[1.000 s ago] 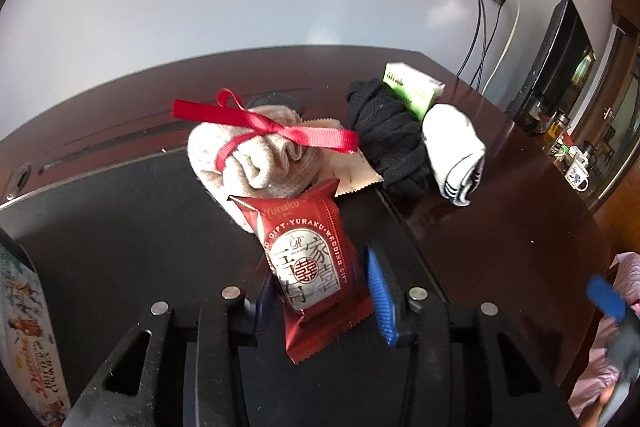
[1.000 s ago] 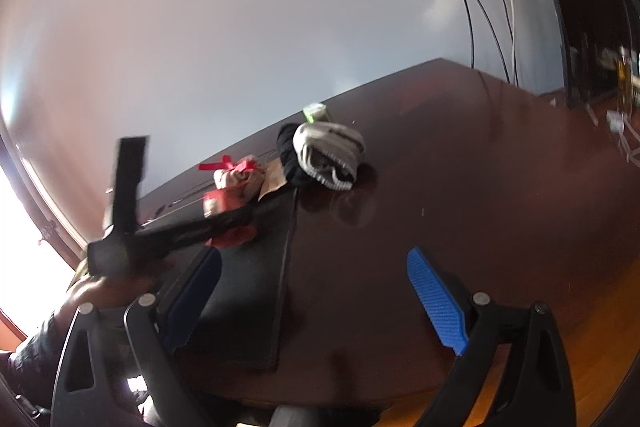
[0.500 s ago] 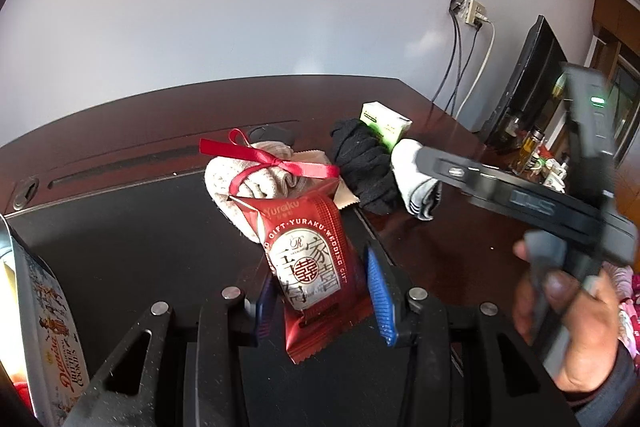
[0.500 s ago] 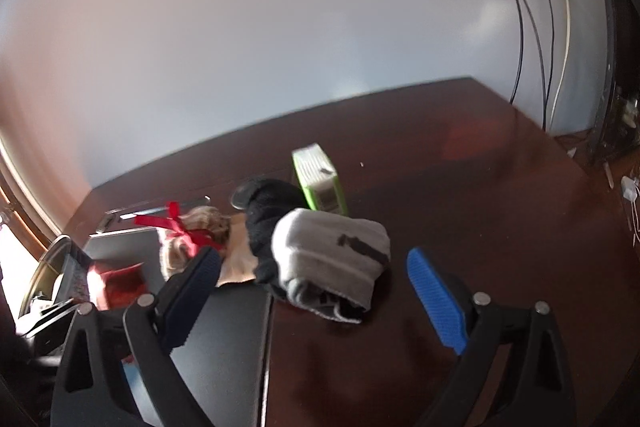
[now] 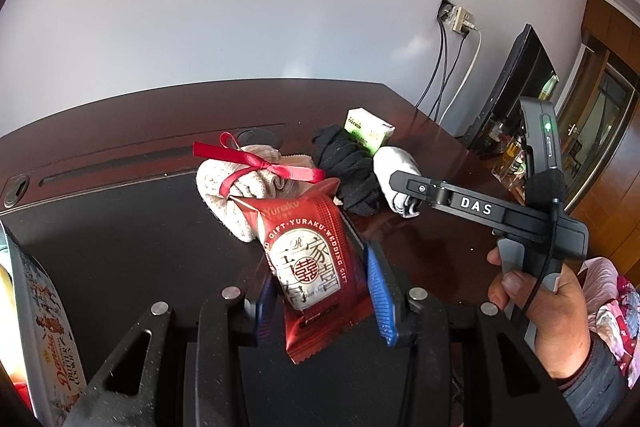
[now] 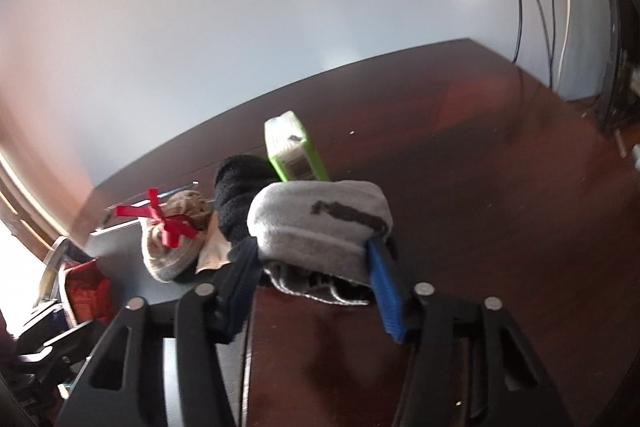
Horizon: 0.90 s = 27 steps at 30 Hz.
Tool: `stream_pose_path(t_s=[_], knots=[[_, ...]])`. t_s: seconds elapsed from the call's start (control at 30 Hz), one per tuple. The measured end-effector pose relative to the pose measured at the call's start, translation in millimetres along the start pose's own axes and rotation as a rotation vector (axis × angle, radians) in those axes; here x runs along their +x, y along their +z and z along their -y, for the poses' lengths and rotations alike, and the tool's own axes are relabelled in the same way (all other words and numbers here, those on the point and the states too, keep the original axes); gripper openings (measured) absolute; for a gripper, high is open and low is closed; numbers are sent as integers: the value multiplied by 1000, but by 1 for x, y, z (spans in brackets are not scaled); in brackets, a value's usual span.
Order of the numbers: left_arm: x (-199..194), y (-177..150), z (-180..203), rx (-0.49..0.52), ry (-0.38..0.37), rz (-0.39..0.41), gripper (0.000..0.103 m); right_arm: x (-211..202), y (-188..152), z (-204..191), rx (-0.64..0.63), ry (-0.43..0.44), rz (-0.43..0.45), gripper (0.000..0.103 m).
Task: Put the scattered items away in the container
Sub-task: 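Grasp the red snack packet with the left tool while the right tool grasps the white-and-grey sock, then carry the red packet and white sock over the tin and open both tools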
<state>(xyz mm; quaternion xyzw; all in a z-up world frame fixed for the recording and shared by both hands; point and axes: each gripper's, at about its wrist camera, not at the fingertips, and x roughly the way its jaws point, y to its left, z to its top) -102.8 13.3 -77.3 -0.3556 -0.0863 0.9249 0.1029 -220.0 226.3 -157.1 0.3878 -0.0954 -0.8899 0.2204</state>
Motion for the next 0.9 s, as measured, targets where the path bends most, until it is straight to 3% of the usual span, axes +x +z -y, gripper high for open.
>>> stream_pose_path(t_s=[0.5, 0.9], knots=[[-35, 1, -2, 11, 8, 63, 44, -34, -8, -2, 17, -12, 53, 48], [-102, -9, -27, 12, 74, 146, 44, -63, -10, -42, -11, 86, 105, 46]])
